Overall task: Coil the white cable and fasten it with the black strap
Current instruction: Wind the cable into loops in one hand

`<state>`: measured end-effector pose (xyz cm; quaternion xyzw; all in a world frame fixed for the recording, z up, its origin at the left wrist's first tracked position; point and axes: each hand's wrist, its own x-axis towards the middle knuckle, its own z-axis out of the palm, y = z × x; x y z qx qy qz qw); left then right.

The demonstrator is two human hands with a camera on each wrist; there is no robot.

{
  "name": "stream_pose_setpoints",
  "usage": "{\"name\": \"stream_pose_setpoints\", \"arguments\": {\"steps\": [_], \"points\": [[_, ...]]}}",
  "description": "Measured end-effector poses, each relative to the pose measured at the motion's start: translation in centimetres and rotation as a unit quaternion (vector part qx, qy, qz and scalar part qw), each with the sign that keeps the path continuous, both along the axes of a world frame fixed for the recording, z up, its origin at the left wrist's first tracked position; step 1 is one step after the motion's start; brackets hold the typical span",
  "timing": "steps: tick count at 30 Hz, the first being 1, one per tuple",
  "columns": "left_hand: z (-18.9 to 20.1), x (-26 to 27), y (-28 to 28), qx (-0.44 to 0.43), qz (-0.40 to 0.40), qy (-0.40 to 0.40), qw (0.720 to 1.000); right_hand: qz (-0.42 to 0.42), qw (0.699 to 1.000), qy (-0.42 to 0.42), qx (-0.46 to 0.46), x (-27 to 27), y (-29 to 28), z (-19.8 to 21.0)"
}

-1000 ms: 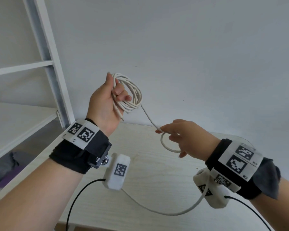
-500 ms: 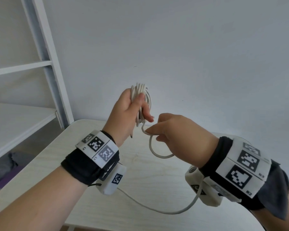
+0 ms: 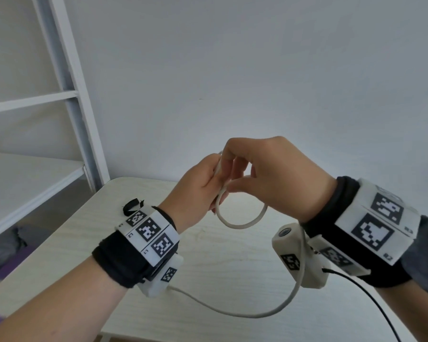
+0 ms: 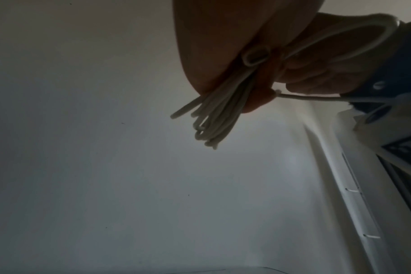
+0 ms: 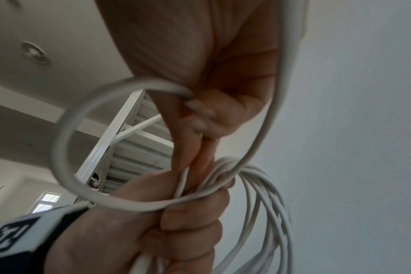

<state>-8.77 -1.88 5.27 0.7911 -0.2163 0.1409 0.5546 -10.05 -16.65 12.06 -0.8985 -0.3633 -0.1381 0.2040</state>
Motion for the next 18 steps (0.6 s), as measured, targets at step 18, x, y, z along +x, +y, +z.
{"name": "stream_pose_setpoints", "arguments": {"steps": [18], "points": [[1.0, 0.0, 1.3, 0.060, 0.026, -0.048, 0.997, -0.011, 0.963, 0.250, -0.099, 1.1, -2.6, 0.7]]}}
